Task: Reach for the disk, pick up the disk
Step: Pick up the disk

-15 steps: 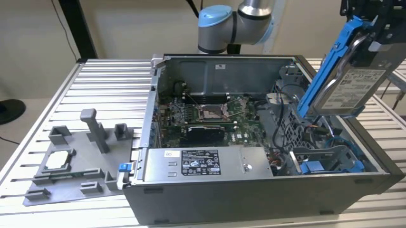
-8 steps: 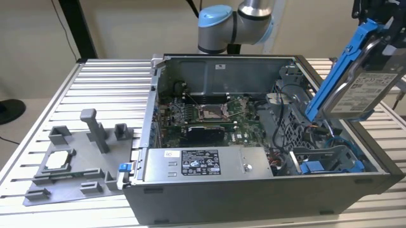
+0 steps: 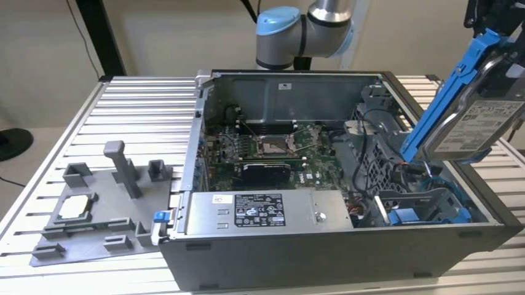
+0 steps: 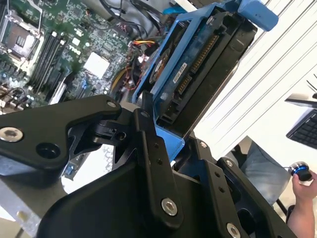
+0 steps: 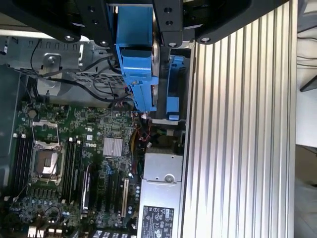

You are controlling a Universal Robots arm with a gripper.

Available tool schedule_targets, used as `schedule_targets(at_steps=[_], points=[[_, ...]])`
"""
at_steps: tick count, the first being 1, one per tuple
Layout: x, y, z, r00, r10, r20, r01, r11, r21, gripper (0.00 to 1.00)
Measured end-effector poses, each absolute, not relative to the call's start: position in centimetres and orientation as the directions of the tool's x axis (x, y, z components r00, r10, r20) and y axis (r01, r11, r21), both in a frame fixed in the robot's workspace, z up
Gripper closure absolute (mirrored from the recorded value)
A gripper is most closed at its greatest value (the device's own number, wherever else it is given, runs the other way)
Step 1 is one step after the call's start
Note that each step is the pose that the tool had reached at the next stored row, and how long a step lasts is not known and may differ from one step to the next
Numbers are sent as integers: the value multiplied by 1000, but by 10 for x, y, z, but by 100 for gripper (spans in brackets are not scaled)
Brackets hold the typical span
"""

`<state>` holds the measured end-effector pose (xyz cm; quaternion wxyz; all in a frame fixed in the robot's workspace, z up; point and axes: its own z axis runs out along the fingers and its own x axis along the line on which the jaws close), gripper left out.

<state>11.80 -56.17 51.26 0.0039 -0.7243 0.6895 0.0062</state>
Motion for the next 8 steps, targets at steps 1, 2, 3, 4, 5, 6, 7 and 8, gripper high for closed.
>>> schedule_targets(at_steps=[1,2,3,4,5,6,7,8], points=[[118,-563,513,48,-999,-14,-999,-48,3,100],[119,-564,513,47,-999,-14,-999,-47,3,100],[119,-564,513,46,-999,-14,-999,-46,4,100],[120,-565,513,45,-999,-14,-999,-45,4,100],[120,-565,513,44,-999,-14,-999,-44,4,100],[120,-565,513,42,-999,-14,-999,-42,4,100],[120,-565,513,41,-999,-14,-999,-41,4,100],[120,-565,512,40,-999,-14,-999,-40,4,100]])
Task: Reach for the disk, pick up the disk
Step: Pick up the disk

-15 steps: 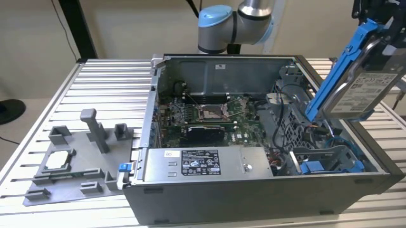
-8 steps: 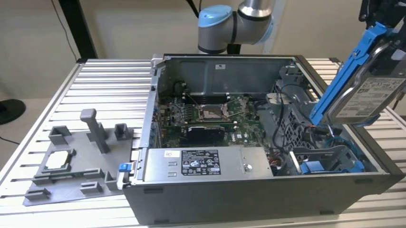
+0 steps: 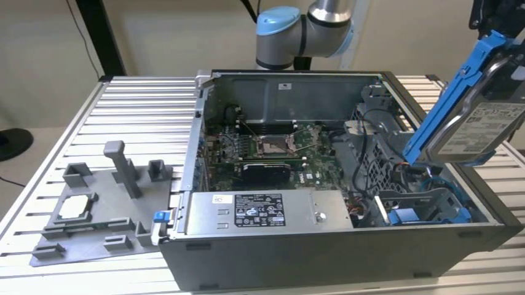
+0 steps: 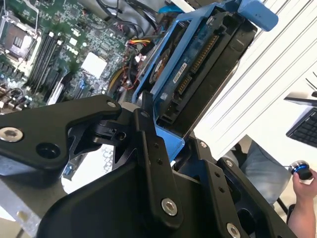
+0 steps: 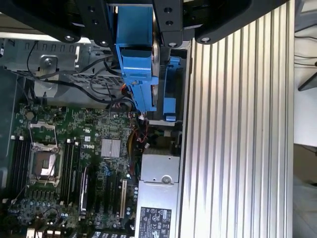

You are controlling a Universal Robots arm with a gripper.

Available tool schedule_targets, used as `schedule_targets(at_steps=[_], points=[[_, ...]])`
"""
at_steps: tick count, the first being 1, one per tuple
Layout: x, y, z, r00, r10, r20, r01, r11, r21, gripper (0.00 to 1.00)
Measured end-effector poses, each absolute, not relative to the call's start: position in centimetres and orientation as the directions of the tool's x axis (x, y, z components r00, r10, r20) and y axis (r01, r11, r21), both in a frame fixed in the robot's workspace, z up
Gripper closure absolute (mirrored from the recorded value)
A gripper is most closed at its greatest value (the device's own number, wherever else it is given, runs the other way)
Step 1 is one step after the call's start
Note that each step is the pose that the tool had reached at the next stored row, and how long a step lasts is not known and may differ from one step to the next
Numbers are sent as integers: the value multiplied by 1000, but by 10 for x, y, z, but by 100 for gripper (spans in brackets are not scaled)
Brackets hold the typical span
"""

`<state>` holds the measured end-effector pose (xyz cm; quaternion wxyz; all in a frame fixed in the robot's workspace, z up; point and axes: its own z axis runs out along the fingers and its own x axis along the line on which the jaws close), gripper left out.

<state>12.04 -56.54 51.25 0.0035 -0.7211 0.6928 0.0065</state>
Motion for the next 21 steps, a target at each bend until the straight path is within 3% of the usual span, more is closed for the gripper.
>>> schedule_targets(at_steps=[21], points=[[125,-580,512,9,-1000,-14,-1000,-9,4,100]])
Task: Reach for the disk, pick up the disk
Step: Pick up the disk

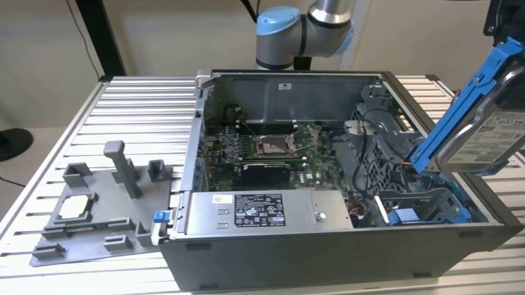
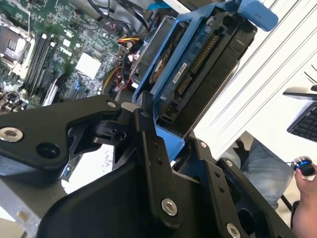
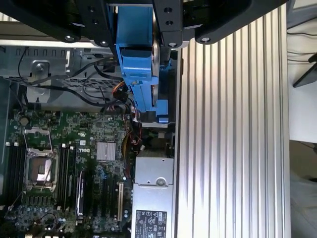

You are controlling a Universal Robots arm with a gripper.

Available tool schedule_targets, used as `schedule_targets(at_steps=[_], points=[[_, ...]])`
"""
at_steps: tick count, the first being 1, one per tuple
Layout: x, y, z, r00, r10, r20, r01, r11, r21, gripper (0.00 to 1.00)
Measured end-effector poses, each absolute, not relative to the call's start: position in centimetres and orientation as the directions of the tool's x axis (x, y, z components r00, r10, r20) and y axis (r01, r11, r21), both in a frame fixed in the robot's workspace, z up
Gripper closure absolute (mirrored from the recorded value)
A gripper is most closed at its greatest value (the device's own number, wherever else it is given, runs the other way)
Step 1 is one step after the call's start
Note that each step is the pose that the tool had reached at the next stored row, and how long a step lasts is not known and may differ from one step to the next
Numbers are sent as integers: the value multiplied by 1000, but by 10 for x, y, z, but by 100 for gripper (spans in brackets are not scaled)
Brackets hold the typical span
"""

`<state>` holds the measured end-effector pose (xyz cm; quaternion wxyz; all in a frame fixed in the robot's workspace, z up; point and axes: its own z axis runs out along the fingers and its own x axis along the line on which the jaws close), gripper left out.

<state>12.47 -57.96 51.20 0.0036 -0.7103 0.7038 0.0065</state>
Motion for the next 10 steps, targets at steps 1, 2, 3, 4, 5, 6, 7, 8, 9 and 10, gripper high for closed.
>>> schedule_targets(at_steps=[1,2,3,4,5,6,7,8,9,10], points=[[125,-580,512,9,-1000,-14,-1000,-9,4,100],[125,-580,512,9,-1000,-14,-1000,-9,4,100],[125,-580,512,9,-1000,-14,-1000,-9,4,100],[125,-580,512,9,-1000,-14,-1000,-9,4,100],[125,-580,512,9,-1000,-14,-1000,-9,4,100],[125,-580,512,9,-1000,-14,-1000,-9,4,100],[125,-580,512,9,-1000,-14,-1000,-9,4,100],[125,-580,512,9,-1000,-14,-1000,-9,4,100],[125,-580,512,9,-1000,-14,-1000,-9,4,100],[125,-580,512,9,-1000,-14,-1000,-9,4,100]])
